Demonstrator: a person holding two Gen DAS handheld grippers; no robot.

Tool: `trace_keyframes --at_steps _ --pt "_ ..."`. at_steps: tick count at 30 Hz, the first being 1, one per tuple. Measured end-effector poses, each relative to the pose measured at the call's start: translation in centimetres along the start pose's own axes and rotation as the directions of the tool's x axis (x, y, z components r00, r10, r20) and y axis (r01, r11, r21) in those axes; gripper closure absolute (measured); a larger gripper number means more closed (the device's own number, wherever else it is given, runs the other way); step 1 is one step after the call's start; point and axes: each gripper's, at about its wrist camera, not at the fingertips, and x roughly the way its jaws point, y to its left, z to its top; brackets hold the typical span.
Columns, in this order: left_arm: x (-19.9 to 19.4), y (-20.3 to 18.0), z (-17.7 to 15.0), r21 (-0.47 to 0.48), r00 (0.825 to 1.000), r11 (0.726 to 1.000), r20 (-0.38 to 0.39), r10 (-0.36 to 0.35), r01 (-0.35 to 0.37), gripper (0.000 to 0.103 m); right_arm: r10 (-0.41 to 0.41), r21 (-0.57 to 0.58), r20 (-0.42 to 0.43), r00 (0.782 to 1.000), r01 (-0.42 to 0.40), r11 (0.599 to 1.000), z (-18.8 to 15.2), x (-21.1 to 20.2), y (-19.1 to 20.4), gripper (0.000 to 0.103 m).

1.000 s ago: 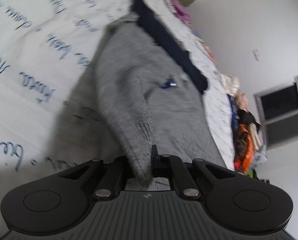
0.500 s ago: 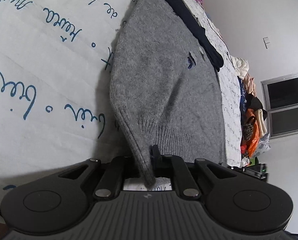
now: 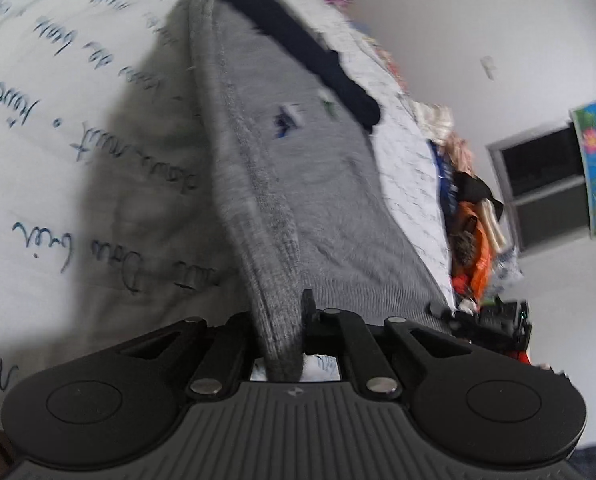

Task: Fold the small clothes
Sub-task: 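Grasp the grey hem with the right gripper while the left gripper grasps the hem, then lift the hem with both grippers and carry it toward the collar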

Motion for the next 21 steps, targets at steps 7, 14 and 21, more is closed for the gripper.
trace_keyframes --at_steps 7,14,21 --pt "1.4 6.4 -0.4 -0.174 0.997 0.983 -0.066 0.048 -0.059 0.098 -0.059 0.149 -0.072 0.996 0.069 0.986 -2.6 1.8 -5.3 0.093" --pt "1.0 4.9 0.7 -0.093 0.994 0.993 -0.081 0.069 -0.076 0.070 0.007 0.241 0.081 0.997 -0.026 0.970 -3.4 -0.2 -6.1 0.058" --pt "1.7 5.5 0.4 -0.143 0.998 0.989 -0.052 0.037 -0.044 0.069 0.019 0.228 0.019 1.000 -0.023 0.973 -3.6 2.3 -5.7 0.057"
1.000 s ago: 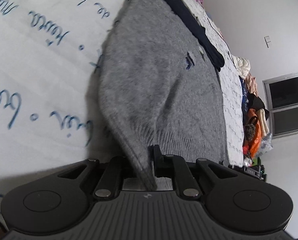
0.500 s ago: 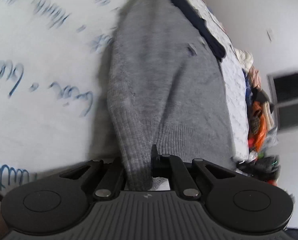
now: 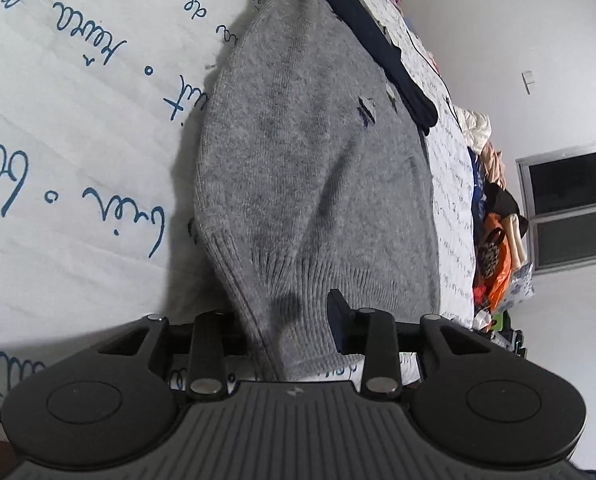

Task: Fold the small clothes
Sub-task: 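Lift the hem with both grippers and carry it toward the collar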

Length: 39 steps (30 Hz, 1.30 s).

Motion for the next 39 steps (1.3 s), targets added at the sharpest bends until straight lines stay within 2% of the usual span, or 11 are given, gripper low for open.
trace_keyframes --at_steps 4,7,8,9,10,11,15,22,31,35,39 --pt "0.2 0.1 0.4 -0.015 1.000 1.000 -0.004 -0.019 0.019 0.064 0.019 -0.005 -0.039 0.999 -0.019 1.000 -0.1 1.5 0.3 0.064" --pt "0.3 0.3 0.6 -0.036 0.999 0.998 -0.002 -0.042 0.042 0.062 -0.004 -0.022 -0.043 0.999 0.003 1.000 -0.2 2.2 0.5 0.091" --pt "0.2 0.2 0.5 -0.027 0.999 0.999 0.000 -0.040 0.040 0.064 -0.018 -0.042 -0.045 0.999 0.016 0.999 -0.4 2.4 0.6 0.093" --pt "0.2 0.1 0.5 -0.015 1.000 0.999 0.001 -0.029 0.029 0.071 -0.020 -0.070 -0.046 0.999 0.016 0.997 -0.7 2.5 0.9 0.093" --pt "0.2 -0.1 0.5 -0.003 1.000 1.000 0.004 -0.013 0.013 0.095 -0.008 -0.082 -0.050 0.999 0.004 0.997 -0.9 2.5 1.1 0.093" --pt "0.1 -0.1 0.4 0.000 1.000 1.000 -0.001 -0.002 0.002 0.098 0.006 -0.082 -0.050 0.999 -0.011 0.997 -1.0 2.4 1.4 0.093" --pt "-0.2 -0.5 0.4 0.009 1.000 1.000 0.013 0.018 -0.018 0.098 0.028 -0.097 -0.016 0.999 -0.029 0.995 -0.9 1.4 2.5 0.093" --pt "-2.6 -3.3 1.9 0.087 0.989 0.989 0.078 -0.124 0.117 0.098 0.155 -0.102 0.071 0.985 -0.148 0.984 0.6 -0.5 4.8 0.093" --pt "-3.8 -7.2 8.6 0.168 0.949 0.965 0.209 -0.236 0.203 0.098 0.335 -0.165 0.202 0.920 -0.305 0.938 7.3 0.6 7.6 0.093" --pt "-3.1 -8.8 13.4 0.202 0.928 0.954 0.256 -0.271 0.223 0.098 0.357 -0.172 0.251 0.900 -0.321 0.931 12.4 2.6 8.3 0.093" --pt "-1.1 -10.3 18.8 0.220 0.924 0.955 0.282 -0.257 0.198 0.098 0.372 -0.163 0.278 0.886 -0.338 0.927 18.7 5.2 8.9 0.093"
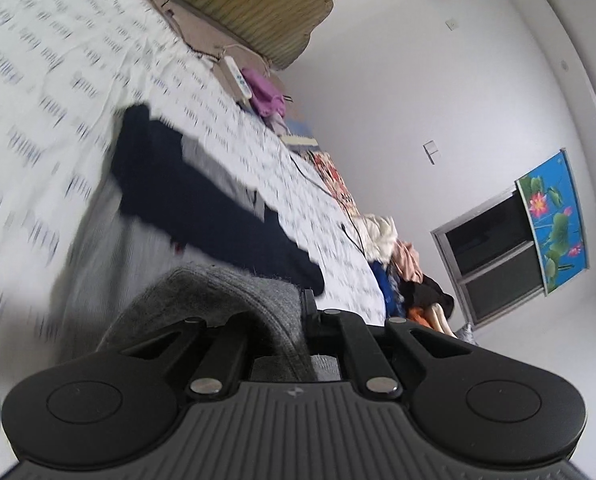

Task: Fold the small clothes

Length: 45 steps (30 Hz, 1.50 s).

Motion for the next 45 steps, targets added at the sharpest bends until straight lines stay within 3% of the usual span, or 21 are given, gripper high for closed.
trace_keyframes --at_steps 9,13,18,19,21,22,23,27,28,29,30,32,33,34,36,40,41,42,43,44,45 --pt "10.3 2.7 9.5 0.005 0.994 0.995 0.041 0.098 -0.098 0.098 -0.094 0.036 0.022 0.995 0.093 0.995 10.2 10.7 -5.4 0.093" --pt "14.8 5.5 11.9 -0.022 0.980 0.980 0.027 0.197 -0.196 0.098 -0.196 0.088 0.016 0.980 0.194 0.977 12.8 14.3 -9.5 0.093" --pt "17.6 7.9 14.3 -0.065 0.961 0.965 0.092 0.260 -0.255 0.098 -0.219 0.150 0.086 0.972 0.205 0.967 14.7 16.1 -11.8 0.085" --pt "18.2 8.5 14.6 -0.075 0.959 0.962 0.092 0.269 -0.262 0.091 -0.236 0.166 0.087 0.968 0.219 0.961 15.1 16.6 -12.3 0.081" --pt "19.4 9.5 15.3 -0.127 0.955 0.950 0.042 0.293 -0.286 0.057 -0.258 0.186 0.067 0.964 0.242 0.952 15.5 17.5 -13.0 0.068" --pt "19.6 9.8 15.4 -0.156 0.956 0.946 0.028 0.293 -0.285 0.023 -0.256 0.182 0.061 0.965 0.242 0.953 15.5 17.7 -13.2 0.065" --pt "19.4 9.8 15.3 -0.162 0.960 0.951 0.046 0.276 -0.265 0.012 -0.258 0.176 0.049 0.965 0.246 0.953 15.5 17.8 -13.1 0.058" --pt "17.6 6.7 15.1 -0.038 0.957 0.965 0.123 0.263 -0.260 0.012 -0.252 0.139 0.045 0.967 0.243 0.960 15.7 17.2 -11.6 0.057" --pt "17.1 5.5 14.9 0.023 0.936 0.950 0.176 0.304 -0.312 0.012 -0.268 0.095 0.061 0.962 0.261 0.961 15.8 16.9 -10.6 0.057" --pt "17.0 3.8 14.6 0.123 0.894 0.902 0.240 0.378 -0.414 0.012 -0.297 0.028 0.080 0.951 0.296 0.955 15.9 16.7 -9.5 0.057" --pt "17.6 2.4 14.0 0.230 0.844 0.824 0.294 0.449 -0.518 0.012 -0.349 -0.053 0.097 0.932 0.355 0.933 16.0 16.8 -8.3 0.056" --pt "19.9 1.0 12.8 0.395 0.721 0.603 0.383 0.577 -0.693 0.012 -0.493 -0.207 0.116 0.862 0.507 0.837 16.1 18.1 -6.7 0.053" --pt "21.3 1.4 12.7 0.427 0.676 0.528 0.386 0.628 -0.734 0.012 -0.551 -0.277 0.107 0.827 0.557 0.783 16.1 19.2 -6.6 0.052" --pt "22.3 2.2 13.0 0.435 0.671 0.521 0.345 0.656 -0.734 0.012 -0.608 -0.336 0.090 0.789 0.599 0.727 16.1 20.4 -6.8 0.050" --pt "23.9 4.1 14.2 0.410 0.678 0.558 0.252 0.691 -0.721 0.012 -0.709 -0.430 0.053 0.703 0.657 0.619 16.2 22.9 -7.9 0.049" --pt "26.6 5.5 15.0 0.485 0.642 0.493 0.208 0.738 -0.723 0.015 -0.669 -0.441 0.023 0.743 0.608 0.660 16.6 24.4 -7.7 0.049" --pt "27.1 5.7 14.9 0.503 0.642 0.487 0.194 0.741 -0.714 0.029 -0.643 -0.451 0.001 0.766 0.574 0.683 16.5 24.6 -7.7 0.055" --pt "27.4 5.8 15.0 0.510 0.647 0.491 0.184 0.740 -0.707 0.040 -0.631 -0.466 -0.022 0.775 0.551 0.693 16.3 25.0 -7.6 0.076" --pt "27.6 5.9 15.2 0.501 0.658 0.508 0.176 0.733 -0.700 0.067 -0.648 -0.485 -0.040 0.761 0.552 0.678 16.1 25.5 -7.8 0.093" --pt "27.5 6.0 15.6 0.482 0.670 0.536 0.158 0.725 -0.693 0.091 -0.672 -0.512 -0.041 0.740 0.562 0.650 15.8 25.9 -8.0 0.093" --pt "27.5 5.8 15.9 0.468 0.672 0.547 0.150 0.725 -0.694 0.093 -0.670 -0.524 -0.020 0.742 0.563 0.639 15.5 25.8 -7.8 0.093"
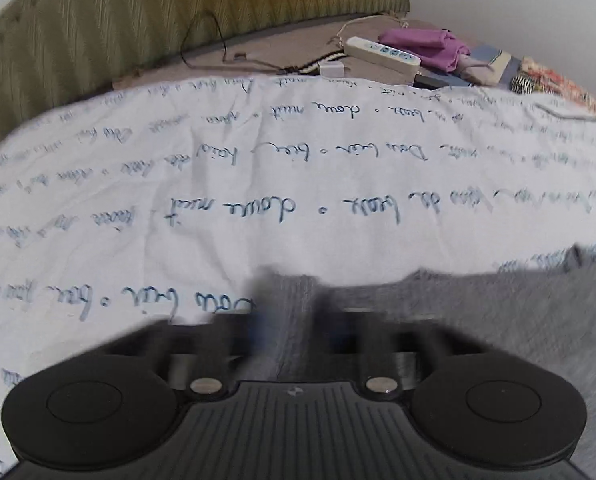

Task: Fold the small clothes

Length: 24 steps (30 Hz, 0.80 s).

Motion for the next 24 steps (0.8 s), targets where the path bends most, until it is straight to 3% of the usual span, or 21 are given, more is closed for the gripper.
trace_keyframes --at_steps 4,6,8,9,11,14,17,19,21,23,24 --pt "-0.8 -0.3 0.1 -0.005 0.998 0.999 0.046 0.037 -0.037 0.095 0.045 0.083 0.122 0.991 -0.056 0.995 0.0 -2.3 -1.4 0.093" --pt "0.4 -0.3 -0.5 0.007 0.999 0.999 0.020 0.045 -0.045 0.095 0.015 0.110 0.092 0.996 -0.025 0.994 -0.2 -1.6 -2.7 0.093" --pt "0.2 -0.5 -1.1 0.016 0.997 0.998 0.047 0.054 -0.055 0.095 0.013 0.116 0.073 0.997 -0.022 0.993 -0.9 -0.9 -3.3 0.093" --pt "0.2 -0.6 -1.1 0.014 0.997 0.998 0.049 0.056 -0.056 0.095 0.022 0.140 0.086 0.996 -0.034 0.990 -1.1 -1.1 -3.6 0.082" --pt "0.1 -0.6 -1.0 0.008 0.997 0.998 0.044 0.056 -0.056 0.095 0.034 0.215 0.101 0.994 -0.056 0.975 -1.0 -1.4 -4.1 0.078" --pt "0.1 -0.4 -1.0 -0.003 0.998 0.999 0.041 0.052 -0.052 0.094 0.032 0.232 0.123 0.992 -0.060 0.971 -1.0 -2.1 -3.7 0.064" --pt "0.0 -0.3 -1.0 -0.014 0.997 0.998 0.047 0.055 -0.054 0.093 0.028 0.175 0.159 0.987 -0.056 0.983 -1.1 -2.7 -2.0 0.059" --pt "0.0 -0.3 -1.0 -0.021 0.997 0.998 0.047 0.058 -0.057 0.093 -0.029 0.071 0.147 0.989 0.019 0.997 -1.0 -2.7 -0.1 0.058" --pt "-0.1 -0.3 -1.1 -0.028 0.997 0.998 0.048 0.061 -0.060 0.090 -0.103 -0.031 0.092 0.990 0.107 0.994 -1.0 -1.5 1.1 0.051" --pt "-0.2 -0.3 -1.2 -0.026 0.996 0.997 0.051 0.074 -0.073 0.083 -0.143 -0.093 0.061 0.988 0.149 0.985 -1.3 -0.4 1.6 0.049" --pt "-0.2 -0.3 -1.3 -0.026 0.995 0.997 0.055 0.079 -0.078 0.081 -0.134 -0.103 0.078 0.988 0.141 0.985 -1.6 -0.4 1.7 0.056"
